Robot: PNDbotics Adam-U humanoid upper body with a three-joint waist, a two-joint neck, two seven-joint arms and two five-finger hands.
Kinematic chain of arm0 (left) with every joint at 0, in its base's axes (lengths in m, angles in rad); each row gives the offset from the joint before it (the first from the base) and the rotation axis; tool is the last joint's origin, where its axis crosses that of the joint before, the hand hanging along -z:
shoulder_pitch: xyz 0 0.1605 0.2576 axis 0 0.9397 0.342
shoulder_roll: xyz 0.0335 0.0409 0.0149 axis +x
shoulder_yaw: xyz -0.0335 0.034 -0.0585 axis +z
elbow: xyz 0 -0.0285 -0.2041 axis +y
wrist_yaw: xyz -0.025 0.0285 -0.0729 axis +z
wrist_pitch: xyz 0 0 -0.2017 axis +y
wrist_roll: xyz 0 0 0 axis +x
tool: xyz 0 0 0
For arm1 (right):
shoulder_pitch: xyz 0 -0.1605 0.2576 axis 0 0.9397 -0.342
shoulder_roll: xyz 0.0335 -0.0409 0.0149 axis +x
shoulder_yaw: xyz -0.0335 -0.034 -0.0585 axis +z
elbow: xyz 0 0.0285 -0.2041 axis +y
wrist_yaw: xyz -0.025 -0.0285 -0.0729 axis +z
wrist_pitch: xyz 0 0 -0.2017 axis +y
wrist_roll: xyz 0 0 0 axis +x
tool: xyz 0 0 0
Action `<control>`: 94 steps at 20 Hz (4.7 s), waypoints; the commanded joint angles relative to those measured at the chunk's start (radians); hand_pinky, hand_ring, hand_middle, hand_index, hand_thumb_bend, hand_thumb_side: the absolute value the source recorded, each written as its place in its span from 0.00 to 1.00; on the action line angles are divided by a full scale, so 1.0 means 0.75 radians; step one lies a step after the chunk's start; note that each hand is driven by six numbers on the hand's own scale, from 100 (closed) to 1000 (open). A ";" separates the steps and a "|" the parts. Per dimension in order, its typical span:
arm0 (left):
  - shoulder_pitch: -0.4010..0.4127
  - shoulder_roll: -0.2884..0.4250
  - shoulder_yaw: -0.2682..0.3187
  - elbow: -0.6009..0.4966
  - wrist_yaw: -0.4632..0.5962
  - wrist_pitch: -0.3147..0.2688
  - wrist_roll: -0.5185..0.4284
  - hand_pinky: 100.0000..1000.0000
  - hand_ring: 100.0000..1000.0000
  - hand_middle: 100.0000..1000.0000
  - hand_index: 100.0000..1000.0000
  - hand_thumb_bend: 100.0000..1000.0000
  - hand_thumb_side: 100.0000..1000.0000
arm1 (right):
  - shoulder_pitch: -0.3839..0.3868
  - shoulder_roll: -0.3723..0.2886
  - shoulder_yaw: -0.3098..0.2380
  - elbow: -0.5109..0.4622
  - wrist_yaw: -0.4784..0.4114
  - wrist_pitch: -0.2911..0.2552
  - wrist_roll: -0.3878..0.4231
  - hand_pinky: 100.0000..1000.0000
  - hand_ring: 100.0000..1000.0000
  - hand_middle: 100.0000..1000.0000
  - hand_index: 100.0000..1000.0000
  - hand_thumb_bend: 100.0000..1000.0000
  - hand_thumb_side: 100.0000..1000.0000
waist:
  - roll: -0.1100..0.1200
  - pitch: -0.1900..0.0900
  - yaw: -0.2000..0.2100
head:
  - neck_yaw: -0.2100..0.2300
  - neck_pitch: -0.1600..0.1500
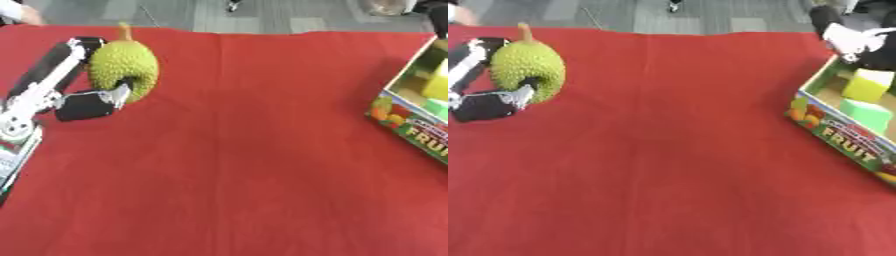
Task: Pick up the objects with one hand, pass them to the other hand, and then place them into the box on the other side of the table.
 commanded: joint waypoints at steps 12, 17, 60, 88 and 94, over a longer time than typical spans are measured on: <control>-0.066 -0.180 -0.083 0.055 -0.221 -0.134 0.053 0.70 0.62 0.56 0.61 0.00 0.19 | -0.244 0.146 0.220 -0.028 0.023 -0.056 0.295 0.87 0.88 0.82 0.86 0.16 0.23 | -0.012 -0.043 -0.010 | -0.017 -0.008; -0.067 -0.230 -0.106 0.077 -0.257 -0.150 0.096 0.69 0.62 0.56 0.61 0.00 0.20 | -0.282 0.217 0.267 -0.028 0.047 -0.054 0.404 0.87 0.89 0.82 0.86 0.16 0.25 | -0.016 -0.044 -0.016 | -0.029 -0.004; -0.060 -0.378 -0.204 0.075 -0.426 -0.338 0.249 0.69 0.61 0.55 0.60 0.00 0.17 | -0.347 0.663 0.436 0.400 0.751 -0.188 0.396 0.85 0.87 0.80 0.84 0.26 0.24 | -0.035 -0.038 -0.001 | -0.133 0.016; -0.064 -0.402 -0.216 0.068 -0.392 -0.306 0.266 0.70 0.64 0.60 0.72 0.00 0.16 | -0.349 0.690 0.448 0.483 0.688 -0.189 0.341 0.81 0.69 0.43 0.50 0.11 0.01 | -0.035 -0.030 0.007 | -0.141 0.008; -0.065 -0.404 -0.218 0.086 -0.424 -0.273 0.246 0.74 0.69 0.66 0.84 0.28 0.29 | -0.348 0.684 0.439 0.470 0.642 -0.172 0.366 0.81 0.69 0.42 0.49 0.10 0.00 | -0.034 -0.030 0.007 | -0.142 0.003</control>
